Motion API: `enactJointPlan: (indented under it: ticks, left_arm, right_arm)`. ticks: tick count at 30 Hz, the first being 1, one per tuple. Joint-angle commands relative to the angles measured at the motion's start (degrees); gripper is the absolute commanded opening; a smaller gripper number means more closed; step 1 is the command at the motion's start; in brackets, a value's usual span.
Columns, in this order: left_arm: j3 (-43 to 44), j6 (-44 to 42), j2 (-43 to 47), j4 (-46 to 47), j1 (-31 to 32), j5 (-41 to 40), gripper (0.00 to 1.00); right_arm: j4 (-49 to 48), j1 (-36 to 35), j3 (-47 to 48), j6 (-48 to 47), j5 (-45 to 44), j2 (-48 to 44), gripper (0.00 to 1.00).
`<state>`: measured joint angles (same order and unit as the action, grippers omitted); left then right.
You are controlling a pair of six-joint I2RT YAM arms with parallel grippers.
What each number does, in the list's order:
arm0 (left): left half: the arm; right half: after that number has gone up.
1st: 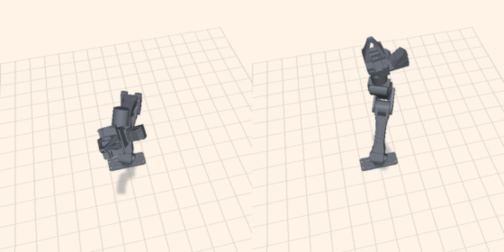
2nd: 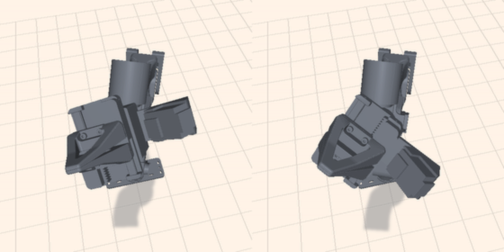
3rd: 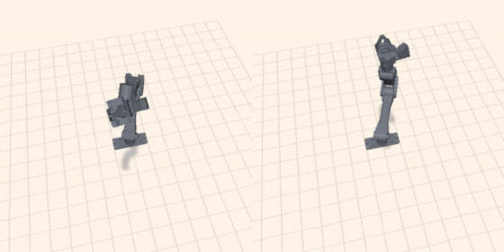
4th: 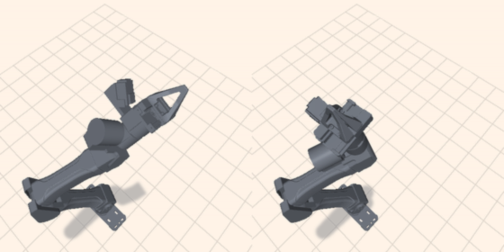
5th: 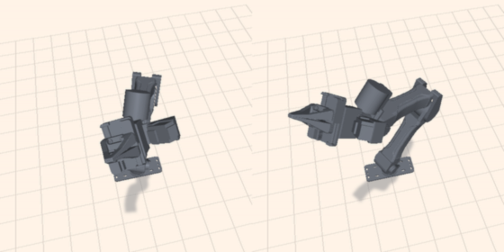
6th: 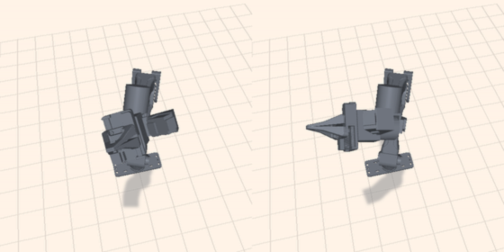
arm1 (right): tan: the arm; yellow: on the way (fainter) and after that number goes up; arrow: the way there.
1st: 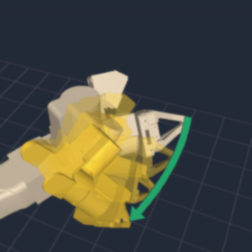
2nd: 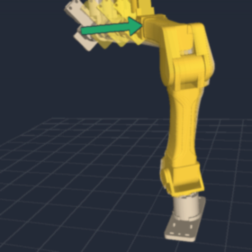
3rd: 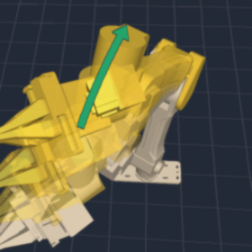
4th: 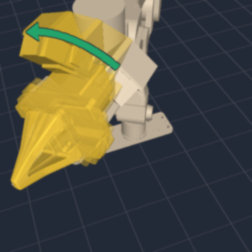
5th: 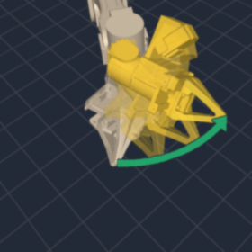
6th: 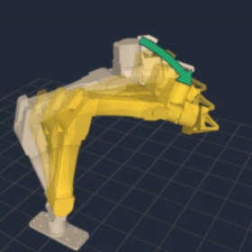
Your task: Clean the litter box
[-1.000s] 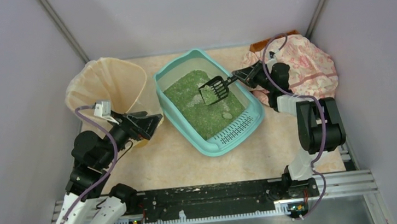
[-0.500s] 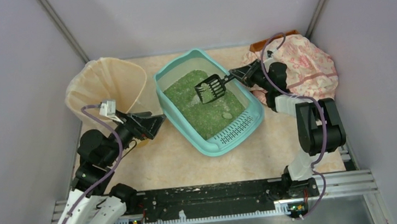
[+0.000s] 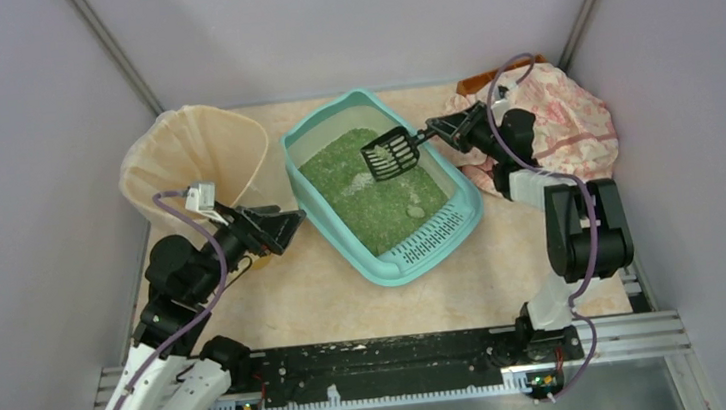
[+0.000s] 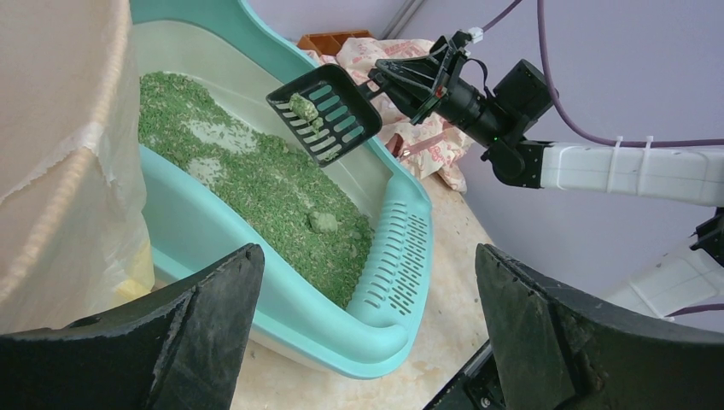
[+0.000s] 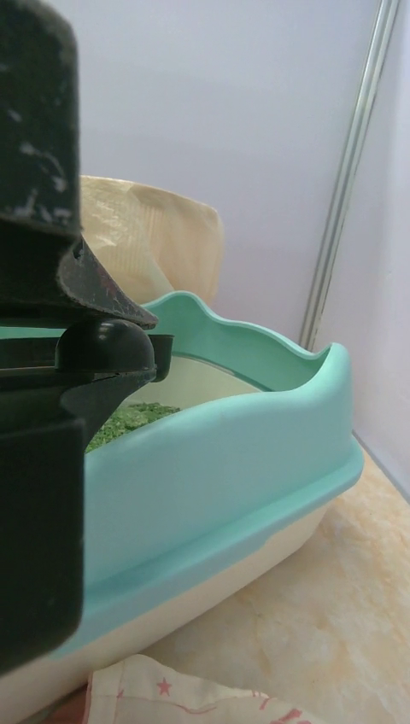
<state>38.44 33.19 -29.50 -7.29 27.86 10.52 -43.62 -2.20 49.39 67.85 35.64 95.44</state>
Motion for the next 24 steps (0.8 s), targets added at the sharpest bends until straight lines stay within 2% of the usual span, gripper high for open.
enactJointPlan:
  ticks: [1, 3, 5, 9, 12, 13, 15, 17, 19, 20, 22, 24]
  left_arm:
    - [0.86, 0.19, 0.81, 0.63, -0.14, -0.09, 0.99]
    - [-0.15, 0.12, 1.01, 2.15, -0.16, -0.16, 0.99]
    - [0.33, -0.27, 0.57, 1.69, -0.17, 0.0, 0.99]
    - [1.46, -0.9, 1.18, -0.75, -0.11, -0.69, 0.99]
    - [0.55, -1.03, 1.71, 0.43, -0.17, -1.1, 0.99]
    - [0.59, -0.45, 1.83, 0.25, -0.13, -0.99, 0.99]
    - [0.04, 0.22, 1.96, 0.68, -0.13, -0.57, 0.99]
    - [-1.2, 0.02, 1.58, 2.55, -0.13, -0.2, 0.99]
    - [-0.86, 0.06, 0.83, 2.51, -0.14, 0.45, 0.98]
    - [-0.26, 0.33, 0.64, 1.66, -0.15, 0.77, 0.99]
    - [-0.06, 0.64, 0.91, 1.53, -0.12, 0.63, 0.99]
    - [-0.28, -0.03, 1.5, 1.81, -0.14, -0.04, 0.99]
  right_arm:
    - [-5.71, -3.28, 2.88, 1.63, 2.06, 1.18, 0.0]
    - [-4.65, -5.12, 3.28, 1.12, 0.53, 1.44, 0.0]
    - [-4.55, -3.69, 1.47, 0.94, -2.66, 0.04, 0.0]
    - [-1.02, -5.96, 6.11, -1.51, 1.8, 2.03, 0.0]
    - [0.03, -2.66, 2.39, -1.89, -2.35, -2.02, 0.0]
    - [-1.64, -2.26, 2.56, -1.2, -1.42, -1.8, 0.0]
    - [2.89, -4.5, 7.18, -4.38, 3.54, -0.24, 0.0]
    - [9.29, -5.1, 7.21, -8.34, -0.35, -2.54, 0.0]
    - [8.51, -3.85, 4.83, -8.42, -4.21, -5.15, 0.0]
    - [7.83, -4.45, 5.33, -7.79, -3.4, -4.88, 0.0]
    - [14.22, -6.61, 9.91, -12.11, -0.61, -3.59, 0.0]
    - [15.36, -6.07, 7.86, -12.85, -7.57, -7.22, 0.0]
